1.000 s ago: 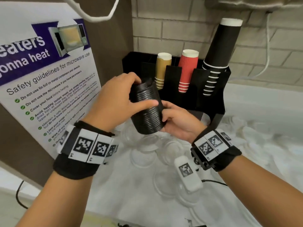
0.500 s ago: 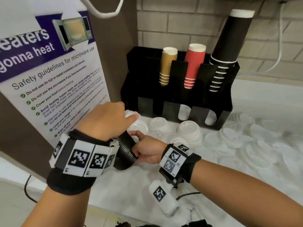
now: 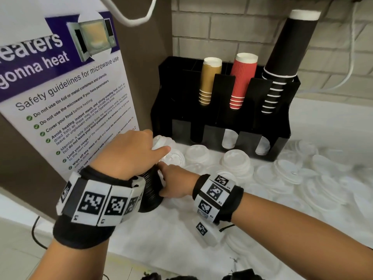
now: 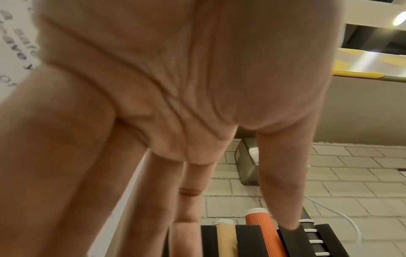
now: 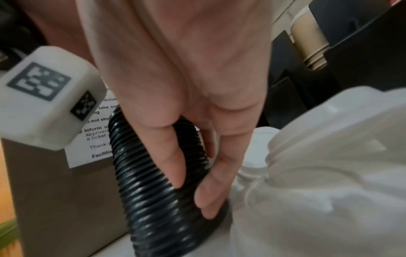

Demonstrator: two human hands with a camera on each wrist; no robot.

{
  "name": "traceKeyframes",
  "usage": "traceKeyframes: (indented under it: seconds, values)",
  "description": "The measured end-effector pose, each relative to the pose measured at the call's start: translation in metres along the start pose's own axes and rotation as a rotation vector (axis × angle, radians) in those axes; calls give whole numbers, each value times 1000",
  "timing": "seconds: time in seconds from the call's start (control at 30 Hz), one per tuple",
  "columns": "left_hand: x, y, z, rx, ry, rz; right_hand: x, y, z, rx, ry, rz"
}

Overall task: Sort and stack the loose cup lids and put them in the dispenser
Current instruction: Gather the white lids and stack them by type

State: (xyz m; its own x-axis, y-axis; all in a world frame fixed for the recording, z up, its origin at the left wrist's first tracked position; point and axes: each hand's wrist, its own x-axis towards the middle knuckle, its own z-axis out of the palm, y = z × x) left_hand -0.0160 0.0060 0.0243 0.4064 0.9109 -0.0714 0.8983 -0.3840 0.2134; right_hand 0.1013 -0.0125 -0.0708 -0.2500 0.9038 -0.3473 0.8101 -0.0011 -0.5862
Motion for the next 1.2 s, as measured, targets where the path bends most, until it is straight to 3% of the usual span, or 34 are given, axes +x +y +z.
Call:
traceKeyframes:
  seconds: [0.47, 0.57, 0.67, 0.73, 0.83, 0.9, 1.0, 1.07, 1.2]
  values:
    - [-1, -12, -1, 47, -28, -47, -4, -2, -26, 37, -89, 77]
    - [1, -13, -4, -17, 46, 41, -14, 10, -71, 312, 19, 83]
    - [6, -4, -9, -440, 94, 337, -22, 37, -130, 533, 364, 171]
    - [13, 10, -9, -719, 19, 535, -21, 67, -163, 393, 532, 315]
    - [26, 28, -1, -972, -46, 630, -10, 98, -185, 114, 476, 494]
    - [33, 35, 8, -1108, -38, 628, 5, 106, -182, -193, 365, 552]
    - [40, 42, 22, -1289, -40, 545, 34, 122, -173, -680, 84, 545]
    - [43, 42, 31, -1354, -39, 473, 43, 135, -168, -779, -13, 594]
    - [48, 37, 41, -1386, -38, 409, 38, 134, -162, -731, 67, 577]
